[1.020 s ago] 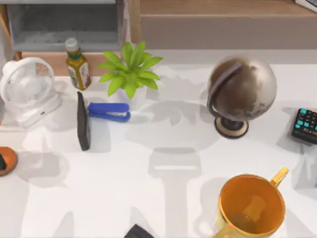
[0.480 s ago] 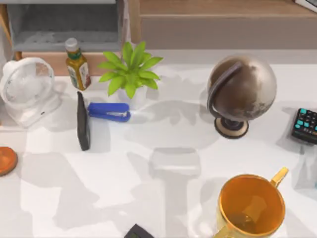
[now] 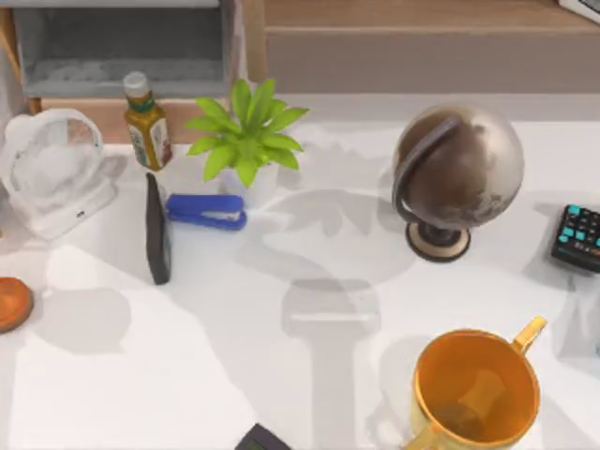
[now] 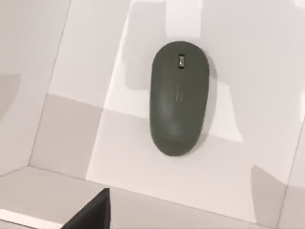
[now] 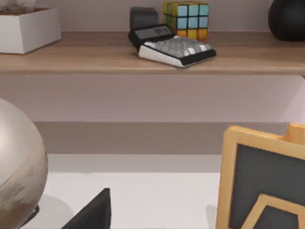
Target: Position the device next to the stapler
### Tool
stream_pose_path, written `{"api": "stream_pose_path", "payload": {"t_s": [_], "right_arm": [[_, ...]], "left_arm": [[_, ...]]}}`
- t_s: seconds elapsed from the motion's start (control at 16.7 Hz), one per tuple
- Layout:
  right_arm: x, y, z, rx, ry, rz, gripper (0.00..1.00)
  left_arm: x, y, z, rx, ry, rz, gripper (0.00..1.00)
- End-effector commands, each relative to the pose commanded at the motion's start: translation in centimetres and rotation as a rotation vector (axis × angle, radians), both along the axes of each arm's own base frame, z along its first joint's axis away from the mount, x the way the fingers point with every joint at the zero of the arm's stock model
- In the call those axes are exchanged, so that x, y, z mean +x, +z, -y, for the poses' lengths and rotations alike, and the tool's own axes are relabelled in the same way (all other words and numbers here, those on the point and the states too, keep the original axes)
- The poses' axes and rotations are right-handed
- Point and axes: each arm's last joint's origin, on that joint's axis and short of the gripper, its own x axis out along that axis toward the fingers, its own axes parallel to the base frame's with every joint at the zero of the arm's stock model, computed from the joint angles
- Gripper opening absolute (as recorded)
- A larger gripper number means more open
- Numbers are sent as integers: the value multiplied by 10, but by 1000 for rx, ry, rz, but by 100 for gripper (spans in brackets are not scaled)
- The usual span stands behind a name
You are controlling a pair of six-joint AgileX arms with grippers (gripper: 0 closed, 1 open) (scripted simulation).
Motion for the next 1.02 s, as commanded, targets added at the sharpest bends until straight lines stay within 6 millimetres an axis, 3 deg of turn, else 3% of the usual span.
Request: {"api": "stream_pose_path", "payload": {"t_s": [0.24, 0.48, 0.66, 1.02], "right_arm": [[0, 0, 0, 0, 0, 0, 100], [0, 0, 0, 0, 0, 0, 100], [0, 0, 0, 0, 0, 0, 100], [0, 0, 0, 0, 0, 0, 100]], "left_arm": [[48, -58, -29, -32, -21, -175, 100], [71, -101, -36, -57, -60, -276, 100], [78, -113, -33, -63, -81, -298, 100], [78, -115, -35, -65, -78, -300, 100]]}}
